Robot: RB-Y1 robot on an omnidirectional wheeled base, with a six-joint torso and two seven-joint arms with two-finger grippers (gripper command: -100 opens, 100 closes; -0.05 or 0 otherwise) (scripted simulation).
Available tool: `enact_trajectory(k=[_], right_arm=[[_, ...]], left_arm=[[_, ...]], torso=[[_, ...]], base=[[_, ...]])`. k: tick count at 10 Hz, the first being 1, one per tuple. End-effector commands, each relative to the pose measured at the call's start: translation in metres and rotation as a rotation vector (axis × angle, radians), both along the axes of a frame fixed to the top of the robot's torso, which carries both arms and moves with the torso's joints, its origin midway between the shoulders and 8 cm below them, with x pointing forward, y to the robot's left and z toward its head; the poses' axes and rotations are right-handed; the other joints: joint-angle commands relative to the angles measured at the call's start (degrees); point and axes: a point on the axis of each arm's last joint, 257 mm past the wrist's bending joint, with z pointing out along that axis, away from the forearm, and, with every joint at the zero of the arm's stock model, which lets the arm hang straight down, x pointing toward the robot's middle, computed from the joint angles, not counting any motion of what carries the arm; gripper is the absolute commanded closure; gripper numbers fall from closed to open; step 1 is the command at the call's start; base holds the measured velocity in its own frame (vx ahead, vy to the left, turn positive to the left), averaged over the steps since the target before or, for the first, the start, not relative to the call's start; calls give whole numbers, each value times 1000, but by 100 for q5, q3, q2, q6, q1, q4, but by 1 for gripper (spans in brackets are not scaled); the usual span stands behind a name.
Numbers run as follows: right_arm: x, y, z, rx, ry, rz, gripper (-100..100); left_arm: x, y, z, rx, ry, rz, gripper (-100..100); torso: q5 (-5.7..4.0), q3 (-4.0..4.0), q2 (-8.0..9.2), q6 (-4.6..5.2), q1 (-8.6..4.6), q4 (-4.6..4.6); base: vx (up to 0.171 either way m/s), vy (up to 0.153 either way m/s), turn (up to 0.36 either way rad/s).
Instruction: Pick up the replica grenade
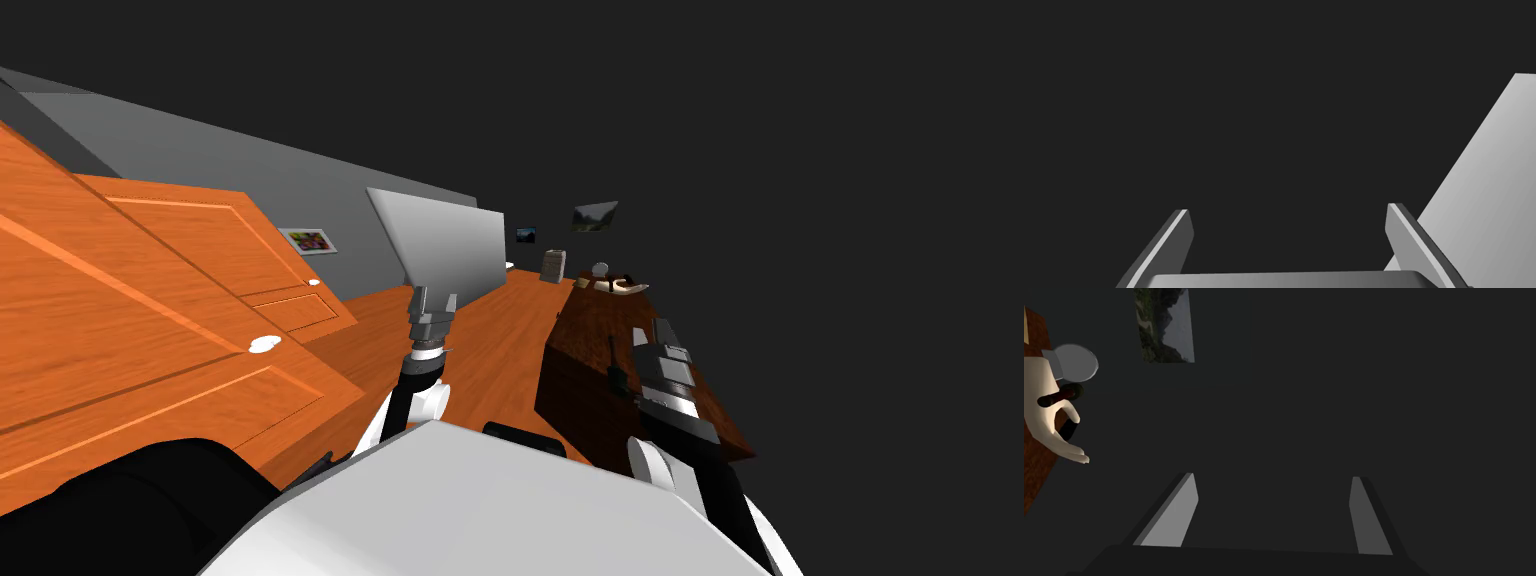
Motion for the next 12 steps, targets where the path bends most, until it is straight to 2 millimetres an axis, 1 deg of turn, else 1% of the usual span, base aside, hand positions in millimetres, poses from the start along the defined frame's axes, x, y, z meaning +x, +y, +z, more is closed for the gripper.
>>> enact_trajectory(k=[1, 3, 6, 7, 9, 10, 11, 12], right_arm=[[-1, 7, -1, -72, 13, 14, -100], [-5, 19, -5, -192, 35, 24, -100], [-15, 38, -20, -405, 71, 24, -100], [-15, 40, -21, -417, 73, 23, -100], [-24, 52, -38, -568, 99, 20, -100], [-24, 54, -39, -583, 101, 19, -100], [-29, 60, -49, -661, 115, 19, -100], [-29, 61, -50, -669, 116, 19, -100]], left_arm=[[0, 0, 0, 0, 0, 0, 0], [0, 0, 0, 0, 0, 0, 0], [0, 0, 0, 0, 0, 0, 0], [0, 0, 0, 0, 0, 0, 0], [0, 0, 0, 0, 0, 0, 0], [0, 0, 0, 0, 0, 0, 0], [0, 0, 0, 0, 0, 0, 0], [0, 0, 0, 0, 0, 0, 0]], torso=[[0, 0, 0, 0, 0, 0], [5, 8, 15, 2, 23, 3], [10, 18, 31, 2, 47, 6], [11, 24, 42, 2, 51, 9], [10, 14, 24, 1, 43, 6], [12, 17, 30, 2, 53, 7], [11, 15, 25, -2, 42, 6], [9, 12, 21, 1, 39, 5]], base=[[-17, 30, -83], [-47, 89, -141], [-82, 125, -191], [-80, 102, -68], [-68, 120, -174], [-68, 95, -85], [-54, 85, -120], [-46, 69, -70]])
